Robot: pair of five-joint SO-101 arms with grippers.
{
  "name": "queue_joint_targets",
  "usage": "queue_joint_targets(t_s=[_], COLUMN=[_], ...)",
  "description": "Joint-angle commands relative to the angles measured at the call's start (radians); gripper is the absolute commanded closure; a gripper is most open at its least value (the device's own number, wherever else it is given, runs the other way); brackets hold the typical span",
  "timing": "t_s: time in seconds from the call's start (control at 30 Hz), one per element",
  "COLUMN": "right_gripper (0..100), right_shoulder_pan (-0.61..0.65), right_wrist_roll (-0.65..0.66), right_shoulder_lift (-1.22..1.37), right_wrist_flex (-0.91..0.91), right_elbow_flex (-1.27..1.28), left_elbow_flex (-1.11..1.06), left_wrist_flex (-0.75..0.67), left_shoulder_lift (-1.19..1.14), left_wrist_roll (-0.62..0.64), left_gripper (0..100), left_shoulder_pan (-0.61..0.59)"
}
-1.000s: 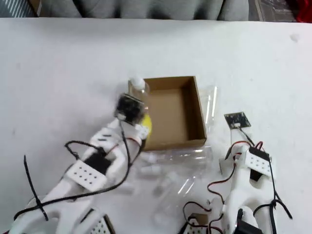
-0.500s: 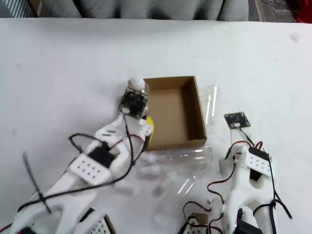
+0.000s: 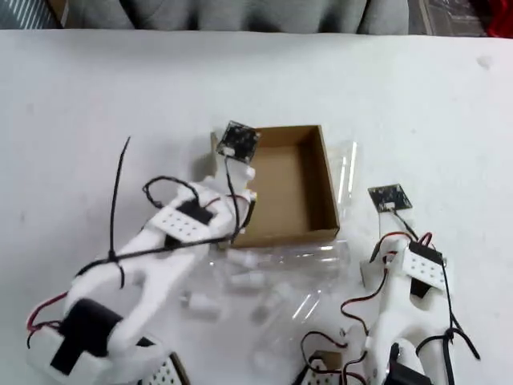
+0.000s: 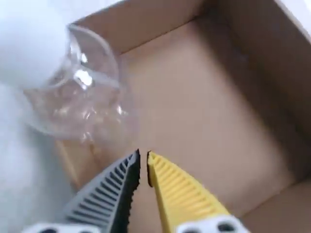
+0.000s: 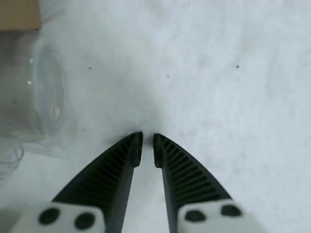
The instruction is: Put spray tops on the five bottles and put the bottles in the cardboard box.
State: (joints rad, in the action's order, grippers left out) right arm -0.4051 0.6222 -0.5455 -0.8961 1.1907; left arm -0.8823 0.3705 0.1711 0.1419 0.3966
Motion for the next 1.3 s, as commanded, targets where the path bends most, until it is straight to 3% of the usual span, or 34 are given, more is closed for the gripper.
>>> queue_joint_targets(t_s=[0.0, 0.27, 0.8, 1.03, 1.27], right_gripper=[98.1, 98.1, 98.1, 98.1, 98.1], right_shoulder_pan=[0.012, 0.01, 0.012, 0.012, 0.013], right_wrist_roll=[0.009, 0.009, 0.009, 0.009, 0.009], right_shoulder_lift=[0.001, 0.001, 0.001, 0.001, 0.001], right_wrist_flex=[0.002, 0.001, 0.001, 0.001, 0.001], right_elbow_flex=[-0.011, -0.011, -0.011, -0.011, -0.011], left_elbow_flex=[0.097, 0.103, 0.118, 0.196, 0.33], left_wrist_flex=[-0.049, -0.12, -0.078, 0.206, 0.468], left_shoulder_lift=[-0.053, -0.13, -0.102, 0.03, 0.002], left_wrist_roll=[0.014, 0.014, 0.014, 0.014, 0.014], left_gripper=[98, 98, 98, 98, 98], left_shoulder_pan=[-0.045, -0.05, -0.047, -0.051, -0.047])
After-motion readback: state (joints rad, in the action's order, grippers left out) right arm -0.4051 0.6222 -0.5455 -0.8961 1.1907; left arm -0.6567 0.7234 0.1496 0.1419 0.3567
